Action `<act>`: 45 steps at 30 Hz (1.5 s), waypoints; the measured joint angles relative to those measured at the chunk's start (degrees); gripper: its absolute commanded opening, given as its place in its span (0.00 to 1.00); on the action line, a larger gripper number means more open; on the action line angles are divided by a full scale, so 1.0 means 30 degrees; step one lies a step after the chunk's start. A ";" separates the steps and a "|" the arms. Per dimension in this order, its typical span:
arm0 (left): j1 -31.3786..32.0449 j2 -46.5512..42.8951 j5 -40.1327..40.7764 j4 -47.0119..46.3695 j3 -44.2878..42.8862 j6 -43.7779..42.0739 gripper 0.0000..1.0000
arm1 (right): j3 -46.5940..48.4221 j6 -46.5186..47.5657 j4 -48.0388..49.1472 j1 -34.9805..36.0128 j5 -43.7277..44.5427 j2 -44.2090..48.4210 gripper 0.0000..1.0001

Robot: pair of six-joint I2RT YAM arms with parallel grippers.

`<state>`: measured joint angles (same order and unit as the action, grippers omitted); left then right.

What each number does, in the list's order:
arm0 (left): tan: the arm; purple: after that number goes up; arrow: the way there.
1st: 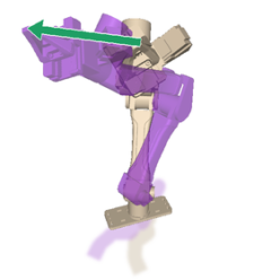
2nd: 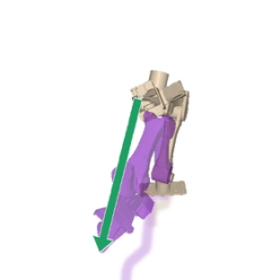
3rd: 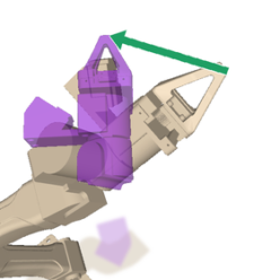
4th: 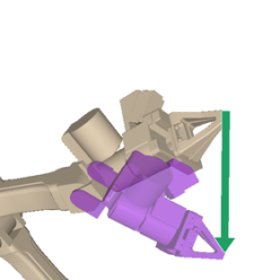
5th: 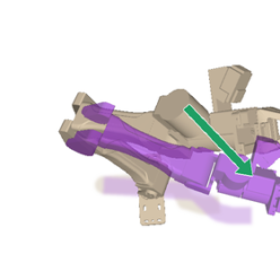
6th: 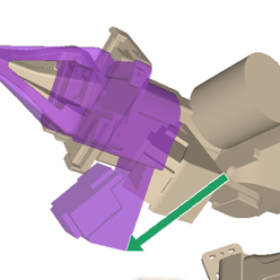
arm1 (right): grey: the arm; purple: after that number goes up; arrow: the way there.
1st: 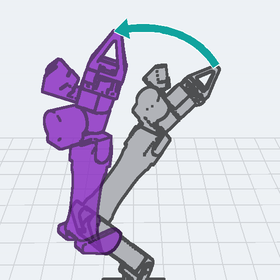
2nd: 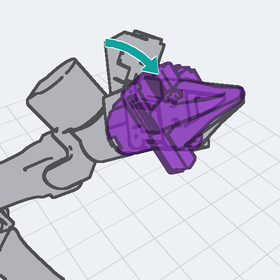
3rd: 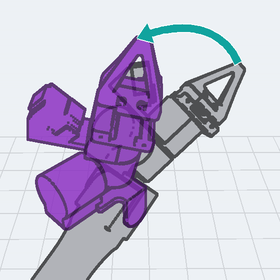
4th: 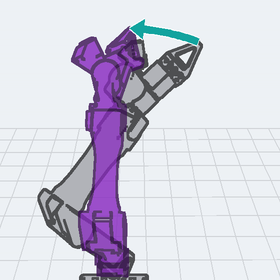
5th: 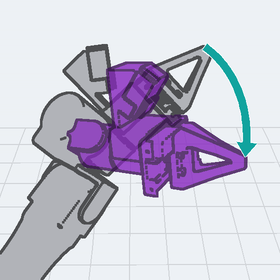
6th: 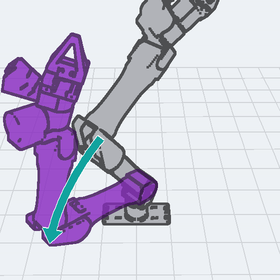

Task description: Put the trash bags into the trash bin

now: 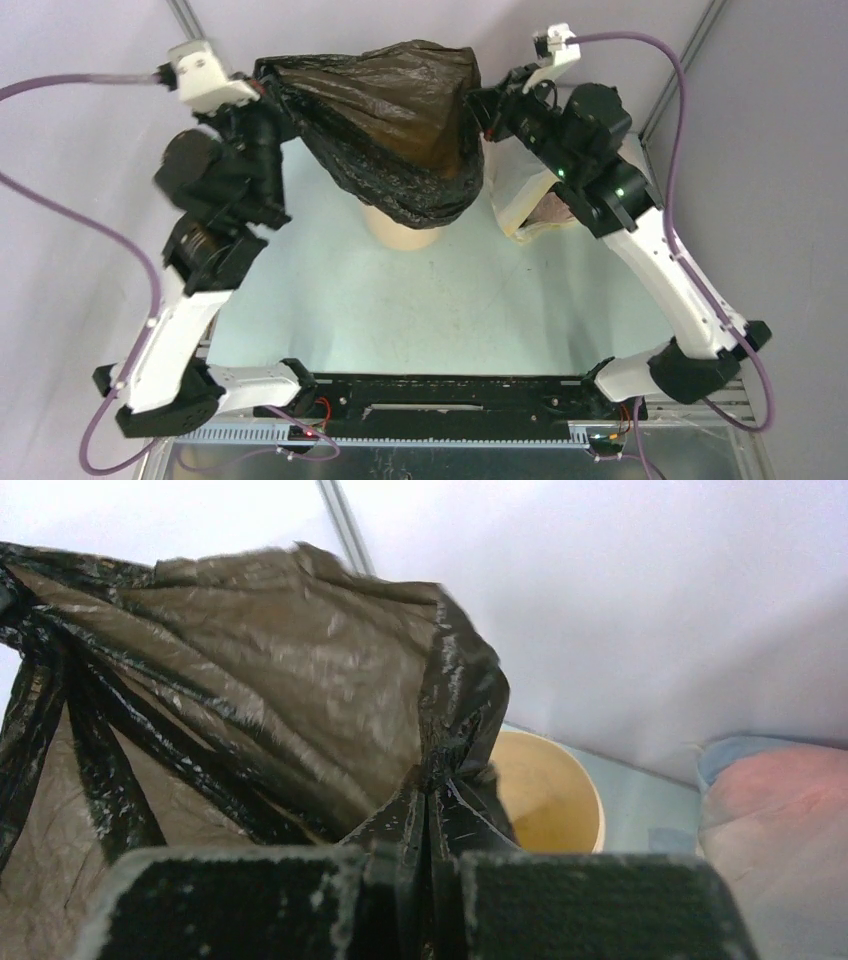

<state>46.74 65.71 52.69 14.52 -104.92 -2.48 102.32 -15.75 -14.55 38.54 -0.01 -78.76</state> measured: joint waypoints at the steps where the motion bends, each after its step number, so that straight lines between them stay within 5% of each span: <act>1: -0.0525 0.0525 0.0029 0.0015 -0.0306 0.0015 0.00 | 0.0401 -0.0058 -0.0007 -0.0291 -0.0211 -0.0554 0.00; 18: -0.5610 0.4532 -0.2055 0.1770 -0.3657 0.2426 0.00 | 0.9428 -0.0772 -0.2535 -0.2448 -0.2820 -0.7533 0.00; 29: -0.6113 0.3075 -0.3825 0.2127 -0.0678 0.4575 0.00 | 0.9340 -0.1472 -0.3009 -0.2448 -0.3672 -0.8925 0.00; 45: -0.6113 -0.0539 -0.7264 0.2637 0.1566 0.7810 0.00 | 0.4459 -0.1836 -0.2973 -0.2579 -0.3300 -0.5034 0.00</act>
<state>28.40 64.10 30.89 22.44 -100.22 20.95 115.70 -21.26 -23.46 30.81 -9.91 -93.86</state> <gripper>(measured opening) 0.003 0.007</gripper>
